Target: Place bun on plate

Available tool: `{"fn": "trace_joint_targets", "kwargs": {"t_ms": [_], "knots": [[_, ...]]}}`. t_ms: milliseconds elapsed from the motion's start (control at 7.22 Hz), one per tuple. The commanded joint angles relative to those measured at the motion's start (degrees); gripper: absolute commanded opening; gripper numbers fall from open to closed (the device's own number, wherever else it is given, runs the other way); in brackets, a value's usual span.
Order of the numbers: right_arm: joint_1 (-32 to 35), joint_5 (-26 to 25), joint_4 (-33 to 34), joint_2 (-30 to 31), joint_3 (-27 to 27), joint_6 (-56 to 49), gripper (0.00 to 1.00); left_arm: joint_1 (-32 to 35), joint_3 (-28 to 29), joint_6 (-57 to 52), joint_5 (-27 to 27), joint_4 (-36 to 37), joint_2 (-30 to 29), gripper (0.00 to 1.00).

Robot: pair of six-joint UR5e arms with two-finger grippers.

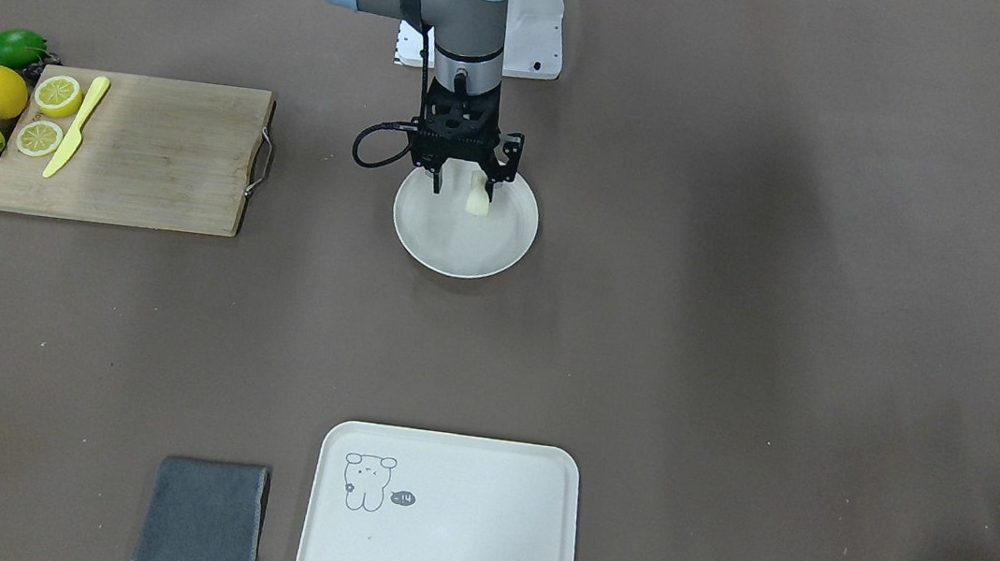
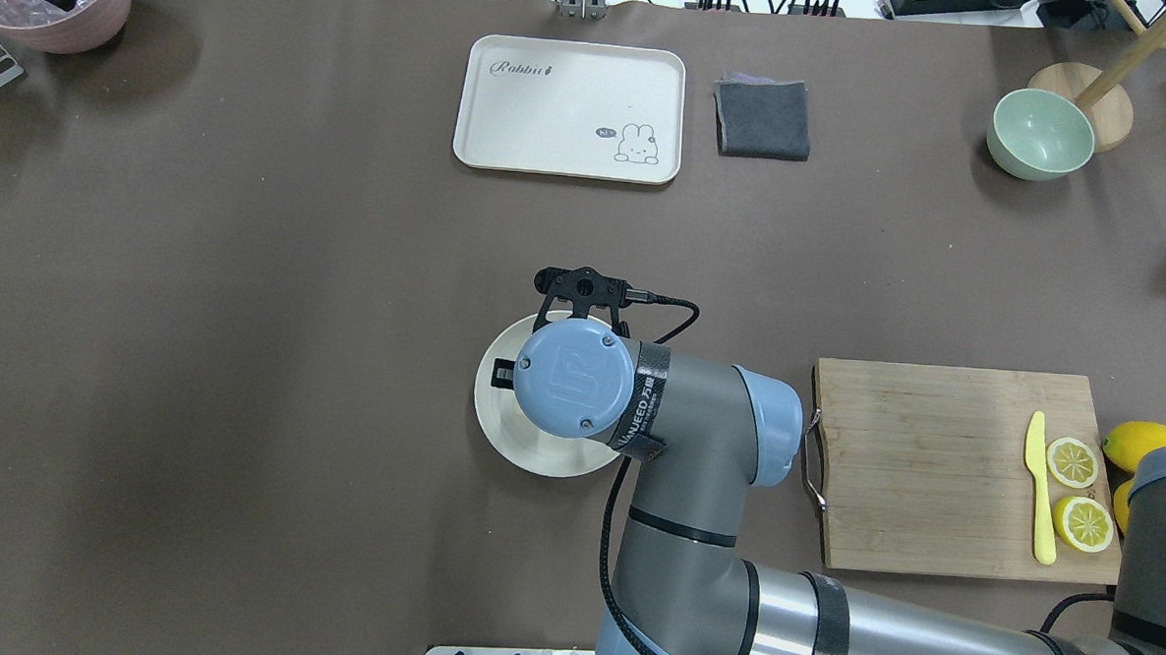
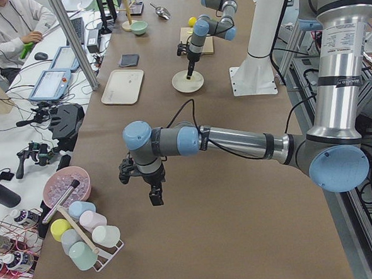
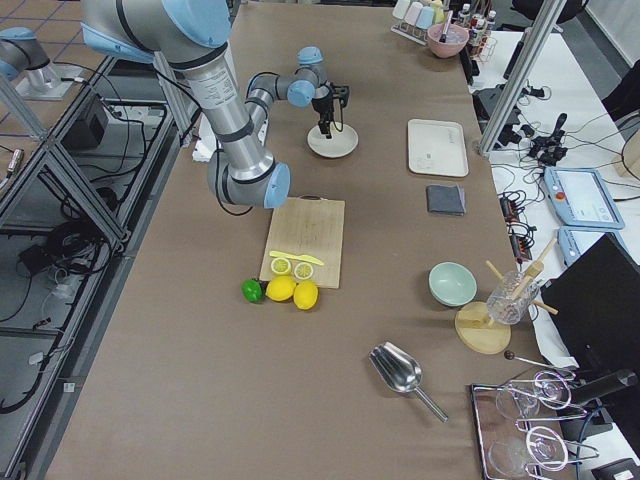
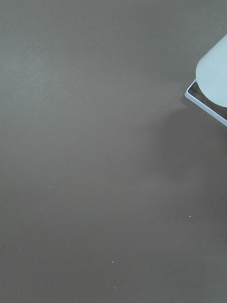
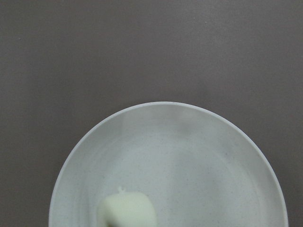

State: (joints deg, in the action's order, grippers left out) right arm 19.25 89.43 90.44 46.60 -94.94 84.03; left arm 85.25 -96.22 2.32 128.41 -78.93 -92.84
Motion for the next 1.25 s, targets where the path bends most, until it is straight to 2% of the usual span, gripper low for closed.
{"fn": "trace_joint_targets", "kwargs": {"t_ms": [0, 277, 554, 692, 831, 969, 1108], "knots": [[0.69, 0.31, 0.00, -0.02, -0.42, -0.45, 0.99, 0.00, 0.42, 0.05, 0.00, 0.01, -0.06, 0.98], [2.97, 3.19, 0.43, 0.07, -2.34, -1.93, 1.00, 0.00, 1.21, 0.06, 0.09, 0.01, 0.02, 0.98], [10.41, 10.64, 0.61, 2.08, -4.37, -7.44, 1.00, 2.88, 1.66, -0.38, 1.74, -0.08, 1.77, 0.98], [16.37, 15.90, 0.70, 5.92, -6.55, -12.44, 1.00, 3.08, 1.13, -0.04, 5.85, -0.34, 3.44, 0.98], [24.35, 22.65, 1.57, 12.92, -10.49, -21.36, 1.00, 3.08, 0.43, -0.03, 6.15, -0.26, 3.54, 0.98], [32.35, 27.07, 4.10, 17.52, -11.40, -33.63, 1.00, 3.08, 0.42, 0.05, 6.15, -0.26, 3.54, 0.98], [38.95, 29.20, 6.30, 21.56, -11.67, -45.76, 1.00, 3.08, 0.42, 0.05, 6.15, -0.26, 3.45, 0.98]]}}
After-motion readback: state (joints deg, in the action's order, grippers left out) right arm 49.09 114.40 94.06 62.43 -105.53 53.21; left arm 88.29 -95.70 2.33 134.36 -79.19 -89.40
